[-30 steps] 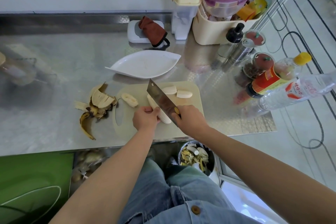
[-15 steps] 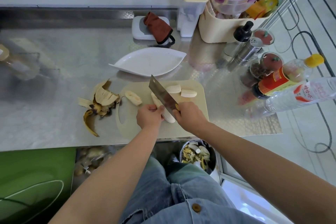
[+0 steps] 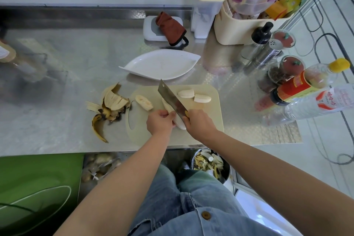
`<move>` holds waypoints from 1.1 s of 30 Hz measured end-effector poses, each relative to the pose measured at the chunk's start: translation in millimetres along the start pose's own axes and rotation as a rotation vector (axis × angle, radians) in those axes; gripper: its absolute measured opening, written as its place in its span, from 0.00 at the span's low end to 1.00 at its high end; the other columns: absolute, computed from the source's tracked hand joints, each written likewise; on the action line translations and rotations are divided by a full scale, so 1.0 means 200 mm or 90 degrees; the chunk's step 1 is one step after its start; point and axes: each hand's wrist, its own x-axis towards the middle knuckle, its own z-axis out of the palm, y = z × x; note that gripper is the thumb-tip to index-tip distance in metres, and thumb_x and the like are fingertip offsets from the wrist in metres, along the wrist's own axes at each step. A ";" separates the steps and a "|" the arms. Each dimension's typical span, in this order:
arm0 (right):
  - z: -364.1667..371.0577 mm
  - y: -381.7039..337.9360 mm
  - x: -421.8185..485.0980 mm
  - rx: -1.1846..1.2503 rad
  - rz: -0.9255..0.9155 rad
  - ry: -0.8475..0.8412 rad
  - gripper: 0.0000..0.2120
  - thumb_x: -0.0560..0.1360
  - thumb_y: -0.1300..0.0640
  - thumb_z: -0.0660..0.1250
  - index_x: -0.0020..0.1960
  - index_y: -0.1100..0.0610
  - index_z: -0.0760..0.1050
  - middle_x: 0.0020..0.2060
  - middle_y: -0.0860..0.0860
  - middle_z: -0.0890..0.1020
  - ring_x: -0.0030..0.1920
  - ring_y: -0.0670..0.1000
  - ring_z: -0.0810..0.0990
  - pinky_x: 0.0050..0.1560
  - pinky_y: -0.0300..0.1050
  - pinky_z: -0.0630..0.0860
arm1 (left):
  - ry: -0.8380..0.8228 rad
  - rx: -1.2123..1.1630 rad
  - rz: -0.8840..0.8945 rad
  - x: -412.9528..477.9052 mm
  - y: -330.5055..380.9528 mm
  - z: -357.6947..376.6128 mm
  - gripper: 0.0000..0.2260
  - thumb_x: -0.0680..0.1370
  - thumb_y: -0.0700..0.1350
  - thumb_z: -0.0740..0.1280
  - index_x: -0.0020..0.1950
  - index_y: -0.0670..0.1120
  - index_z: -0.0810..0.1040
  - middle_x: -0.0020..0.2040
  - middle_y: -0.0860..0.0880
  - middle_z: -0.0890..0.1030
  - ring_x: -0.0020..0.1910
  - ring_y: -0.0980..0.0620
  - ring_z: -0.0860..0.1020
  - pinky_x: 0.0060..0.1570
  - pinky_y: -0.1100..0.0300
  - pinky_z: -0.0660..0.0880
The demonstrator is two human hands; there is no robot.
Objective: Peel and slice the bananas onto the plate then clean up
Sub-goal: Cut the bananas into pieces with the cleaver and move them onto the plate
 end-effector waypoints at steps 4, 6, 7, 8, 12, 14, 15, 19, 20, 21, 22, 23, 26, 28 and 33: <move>0.02 0.00 0.00 -0.008 -0.006 0.003 0.11 0.81 0.53 0.57 0.42 0.57 0.66 0.36 0.53 0.72 0.35 0.54 0.71 0.34 0.43 0.64 | -0.003 0.007 0.001 0.01 -0.01 0.00 0.07 0.72 0.40 0.75 0.46 0.42 0.79 0.44 0.45 0.82 0.40 0.45 0.83 0.41 0.53 0.82; 0.03 0.01 0.00 -0.022 -0.012 0.004 0.09 0.81 0.53 0.56 0.44 0.56 0.66 0.37 0.53 0.73 0.36 0.54 0.72 0.36 0.45 0.65 | -0.009 0.013 0.004 0.01 -0.01 -0.01 0.07 0.72 0.41 0.75 0.46 0.42 0.79 0.44 0.45 0.83 0.39 0.45 0.83 0.42 0.52 0.82; 0.04 0.01 0.00 -0.026 -0.017 0.006 0.09 0.81 0.53 0.56 0.45 0.56 0.65 0.38 0.53 0.73 0.36 0.54 0.72 0.36 0.45 0.66 | -0.010 0.013 0.005 0.01 -0.01 -0.01 0.07 0.72 0.41 0.75 0.46 0.42 0.79 0.44 0.45 0.82 0.39 0.45 0.83 0.42 0.51 0.82; 0.04 0.01 0.00 -0.029 -0.022 0.008 0.08 0.81 0.54 0.56 0.45 0.56 0.65 0.38 0.53 0.73 0.37 0.54 0.72 0.37 0.46 0.66 | -0.012 0.012 0.004 0.02 -0.01 -0.01 0.08 0.72 0.40 0.75 0.46 0.41 0.79 0.44 0.45 0.82 0.39 0.45 0.83 0.42 0.51 0.82; 0.06 0.01 0.01 -0.038 -0.030 0.009 0.09 0.82 0.53 0.55 0.50 0.59 0.68 0.40 0.55 0.75 0.40 0.57 0.74 0.38 0.48 0.67 | -0.023 0.015 0.000 0.03 -0.01 -0.02 0.07 0.72 0.40 0.75 0.45 0.42 0.78 0.43 0.45 0.82 0.38 0.47 0.82 0.41 0.51 0.82; 0.08 0.01 0.01 -0.040 -0.033 0.010 0.10 0.82 0.53 0.55 0.51 0.60 0.68 0.43 0.58 0.78 0.42 0.60 0.76 0.38 0.49 0.67 | -0.026 0.011 -0.005 0.03 -0.01 -0.02 0.07 0.72 0.40 0.75 0.42 0.43 0.77 0.42 0.45 0.82 0.37 0.48 0.82 0.41 0.51 0.82; 0.08 0.01 0.01 -0.039 -0.035 0.012 0.10 0.82 0.53 0.55 0.51 0.60 0.68 0.44 0.59 0.78 0.43 0.60 0.76 0.38 0.49 0.67 | -0.027 0.009 -0.007 0.03 -0.01 -0.02 0.07 0.72 0.40 0.75 0.42 0.43 0.77 0.42 0.45 0.82 0.37 0.48 0.82 0.41 0.51 0.82; 0.10 0.01 0.03 -0.047 -0.035 0.005 0.10 0.82 0.53 0.54 0.50 0.59 0.67 0.43 0.58 0.78 0.38 0.57 0.73 0.38 0.49 0.67 | -0.045 0.008 -0.011 0.04 0.00 -0.03 0.07 0.72 0.39 0.75 0.44 0.41 0.78 0.44 0.43 0.82 0.38 0.48 0.82 0.41 0.51 0.82; 0.10 0.01 0.03 -0.050 -0.034 0.002 0.10 0.82 0.53 0.54 0.50 0.59 0.67 0.42 0.58 0.78 0.38 0.56 0.72 0.38 0.49 0.68 | -0.048 0.008 -0.013 0.04 0.00 -0.03 0.08 0.72 0.39 0.75 0.45 0.40 0.78 0.44 0.43 0.82 0.38 0.47 0.82 0.42 0.51 0.82; 0.10 0.01 0.04 -0.051 -0.035 0.001 0.10 0.82 0.52 0.53 0.49 0.58 0.67 0.42 0.57 0.77 0.38 0.56 0.72 0.38 0.49 0.68 | -0.052 0.009 -0.014 0.05 0.00 -0.03 0.08 0.72 0.39 0.75 0.45 0.40 0.78 0.45 0.42 0.82 0.38 0.47 0.82 0.42 0.51 0.82; 0.10 0.01 0.04 -0.050 -0.036 0.002 0.10 0.82 0.52 0.53 0.48 0.58 0.66 0.40 0.56 0.76 0.38 0.56 0.73 0.37 0.49 0.68 | -0.056 0.014 -0.015 0.05 0.00 -0.03 0.08 0.72 0.40 0.76 0.45 0.40 0.79 0.45 0.43 0.83 0.38 0.47 0.83 0.42 0.50 0.82; 0.09 0.02 0.04 -0.051 -0.038 0.005 0.10 0.82 0.52 0.53 0.47 0.57 0.65 0.39 0.55 0.75 0.37 0.56 0.73 0.37 0.48 0.68 | -0.060 0.020 -0.013 0.05 0.00 -0.03 0.07 0.72 0.40 0.75 0.45 0.41 0.79 0.45 0.43 0.83 0.38 0.48 0.83 0.43 0.50 0.82; 0.10 0.02 0.02 -0.066 -0.052 0.025 0.09 0.82 0.52 0.53 0.47 0.56 0.63 0.37 0.53 0.73 0.35 0.56 0.71 0.36 0.47 0.65 | -0.063 0.044 -0.007 0.05 0.00 -0.03 0.06 0.72 0.41 0.75 0.40 0.46 0.78 0.43 0.46 0.83 0.37 0.49 0.83 0.45 0.51 0.82; 0.11 0.03 0.01 -0.065 -0.060 0.030 0.09 0.82 0.52 0.52 0.48 0.56 0.64 0.36 0.53 0.73 0.35 0.56 0.71 0.36 0.46 0.65 | -0.067 0.051 -0.010 0.05 0.00 -0.04 0.07 0.72 0.42 0.75 0.39 0.47 0.78 0.42 0.46 0.83 0.37 0.48 0.83 0.46 0.50 0.82; 0.05 0.05 0.04 -0.025 -0.067 0.012 0.11 0.82 0.49 0.53 0.46 0.55 0.65 0.36 0.53 0.75 0.35 0.54 0.73 0.34 0.46 0.66 | -0.076 0.047 -0.019 0.06 0.01 -0.03 0.05 0.73 0.42 0.74 0.43 0.45 0.79 0.45 0.45 0.83 0.38 0.48 0.83 0.49 0.51 0.81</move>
